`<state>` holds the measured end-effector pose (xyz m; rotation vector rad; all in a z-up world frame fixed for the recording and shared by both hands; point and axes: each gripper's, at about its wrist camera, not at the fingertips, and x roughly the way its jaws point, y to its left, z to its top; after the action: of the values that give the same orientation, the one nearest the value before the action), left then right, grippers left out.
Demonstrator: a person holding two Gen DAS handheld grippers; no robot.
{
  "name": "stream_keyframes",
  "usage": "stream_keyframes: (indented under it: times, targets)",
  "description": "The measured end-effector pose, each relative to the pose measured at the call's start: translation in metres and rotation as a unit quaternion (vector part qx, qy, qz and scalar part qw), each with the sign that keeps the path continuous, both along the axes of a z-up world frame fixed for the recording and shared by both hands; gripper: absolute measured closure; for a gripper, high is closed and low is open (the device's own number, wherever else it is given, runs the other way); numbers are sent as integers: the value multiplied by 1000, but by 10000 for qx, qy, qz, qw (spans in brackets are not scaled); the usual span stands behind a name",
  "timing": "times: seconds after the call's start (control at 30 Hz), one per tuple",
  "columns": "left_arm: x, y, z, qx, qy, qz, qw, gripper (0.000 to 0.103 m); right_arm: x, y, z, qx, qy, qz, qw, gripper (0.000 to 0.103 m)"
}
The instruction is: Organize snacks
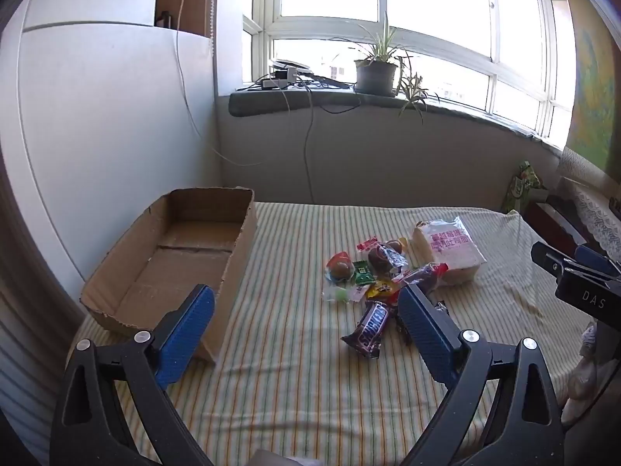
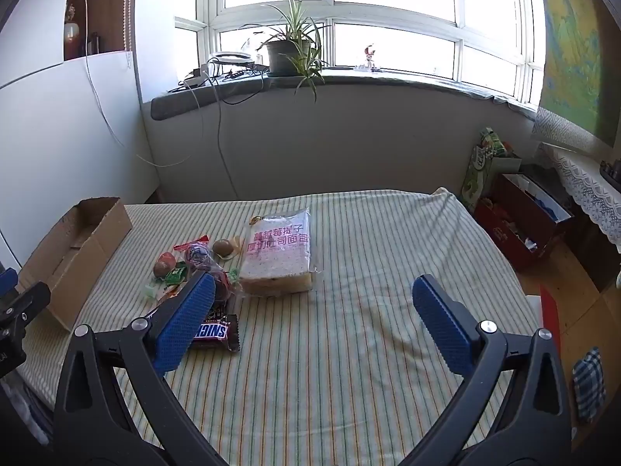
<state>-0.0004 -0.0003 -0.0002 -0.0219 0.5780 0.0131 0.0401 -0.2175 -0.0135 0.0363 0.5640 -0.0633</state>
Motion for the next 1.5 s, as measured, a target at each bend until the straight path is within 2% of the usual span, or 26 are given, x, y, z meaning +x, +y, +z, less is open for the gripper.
stream_keyframes:
  times: [0.1, 0.13, 0.17, 0.43, 1.5]
  targets:
    - [1, -4, 0, 79, 37, 8, 10000, 7, 0, -2, 0, 50, -4, 4, 10000, 0]
    - [6, 1, -1, -105, 151, 28, 9998, 7, 0, -2, 0, 35, -12, 7, 10000, 0]
    - [10, 2, -2, -109, 173, 19, 9998, 7, 1, -1, 0, 23, -11, 15, 10000, 0]
    - [1, 2, -1, -53, 38, 26, 10000, 7, -1, 7, 3, -71, -52, 81, 9999, 0]
    - [-2, 0, 1, -87, -10, -33, 10000, 8, -4, 12, 2, -94, 5, 151, 9998, 0]
